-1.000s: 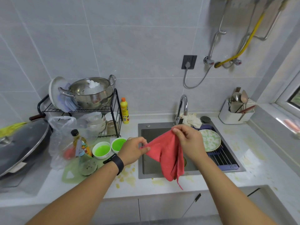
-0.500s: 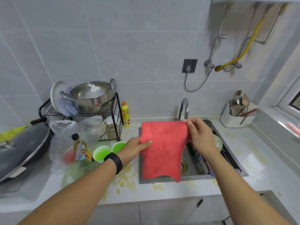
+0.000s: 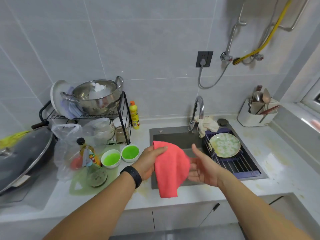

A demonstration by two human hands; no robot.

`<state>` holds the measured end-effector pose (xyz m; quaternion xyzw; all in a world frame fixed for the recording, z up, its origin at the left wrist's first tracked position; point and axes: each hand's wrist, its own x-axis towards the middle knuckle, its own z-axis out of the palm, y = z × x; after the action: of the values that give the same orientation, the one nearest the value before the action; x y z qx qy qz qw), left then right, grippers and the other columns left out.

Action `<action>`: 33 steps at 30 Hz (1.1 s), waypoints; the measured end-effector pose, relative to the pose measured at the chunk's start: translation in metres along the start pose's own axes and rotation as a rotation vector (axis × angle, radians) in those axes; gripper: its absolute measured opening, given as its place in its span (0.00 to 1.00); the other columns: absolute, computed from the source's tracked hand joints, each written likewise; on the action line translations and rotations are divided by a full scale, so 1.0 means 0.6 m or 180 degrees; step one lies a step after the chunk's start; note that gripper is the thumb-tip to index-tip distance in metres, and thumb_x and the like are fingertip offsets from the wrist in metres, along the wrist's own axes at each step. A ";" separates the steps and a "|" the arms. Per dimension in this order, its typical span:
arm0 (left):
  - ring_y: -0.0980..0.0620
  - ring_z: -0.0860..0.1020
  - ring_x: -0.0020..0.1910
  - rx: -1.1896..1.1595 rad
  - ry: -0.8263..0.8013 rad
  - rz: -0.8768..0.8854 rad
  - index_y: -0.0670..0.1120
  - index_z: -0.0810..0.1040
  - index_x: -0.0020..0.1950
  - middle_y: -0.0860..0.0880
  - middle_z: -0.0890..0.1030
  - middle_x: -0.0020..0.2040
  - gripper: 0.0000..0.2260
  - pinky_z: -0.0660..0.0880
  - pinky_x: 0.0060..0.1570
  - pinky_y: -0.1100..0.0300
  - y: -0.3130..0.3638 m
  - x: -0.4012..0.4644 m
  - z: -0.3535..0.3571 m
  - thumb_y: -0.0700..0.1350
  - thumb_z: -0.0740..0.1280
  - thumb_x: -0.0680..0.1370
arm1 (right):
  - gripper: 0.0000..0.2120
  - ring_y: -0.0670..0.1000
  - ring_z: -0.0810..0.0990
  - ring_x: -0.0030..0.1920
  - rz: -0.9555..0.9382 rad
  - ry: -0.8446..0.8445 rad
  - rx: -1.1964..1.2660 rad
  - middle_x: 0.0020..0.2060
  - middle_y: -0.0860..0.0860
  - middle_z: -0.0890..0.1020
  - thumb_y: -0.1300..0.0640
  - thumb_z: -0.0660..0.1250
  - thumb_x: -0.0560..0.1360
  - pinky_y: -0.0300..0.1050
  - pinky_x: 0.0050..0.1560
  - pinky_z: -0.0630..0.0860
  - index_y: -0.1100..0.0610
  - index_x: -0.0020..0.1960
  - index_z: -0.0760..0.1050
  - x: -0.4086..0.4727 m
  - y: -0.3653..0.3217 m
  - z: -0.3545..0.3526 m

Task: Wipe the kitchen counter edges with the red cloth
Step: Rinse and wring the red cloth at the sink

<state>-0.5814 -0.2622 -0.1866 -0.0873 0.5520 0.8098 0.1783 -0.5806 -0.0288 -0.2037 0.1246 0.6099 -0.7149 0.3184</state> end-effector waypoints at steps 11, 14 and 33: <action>0.48 0.85 0.49 0.0331 0.0257 -0.0209 0.41 0.81 0.62 0.42 0.86 0.55 0.10 0.81 0.47 0.57 -0.040 -0.005 -0.042 0.37 0.69 0.80 | 0.17 0.48 0.76 0.38 -0.0861 0.0558 0.0663 0.40 0.50 0.81 0.52 0.73 0.76 0.42 0.37 0.70 0.57 0.61 0.74 0.012 0.036 0.009; 0.49 0.85 0.49 0.0291 0.0390 -0.0123 0.43 0.82 0.61 0.43 0.86 0.55 0.10 0.81 0.47 0.55 -0.047 -0.009 -0.045 0.40 0.69 0.80 | 0.15 0.50 0.78 0.40 -0.1104 0.0887 0.0600 0.43 0.52 0.84 0.56 0.72 0.78 0.42 0.35 0.71 0.61 0.62 0.75 0.007 0.024 0.010; 0.50 0.84 0.45 0.0307 0.0874 0.1319 0.37 0.80 0.54 0.41 0.87 0.49 0.09 0.80 0.46 0.59 0.020 -0.018 -0.027 0.39 0.74 0.77 | 0.14 0.49 0.80 0.46 -0.2236 0.1122 -0.0436 0.41 0.57 0.77 0.67 0.74 0.76 0.43 0.57 0.78 0.53 0.58 0.82 -0.056 -0.087 0.012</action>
<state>-0.5771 -0.2833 -0.1789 -0.0729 0.6152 0.7824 -0.0642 -0.5851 -0.0229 -0.1414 0.0076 0.7069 -0.7057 -0.0473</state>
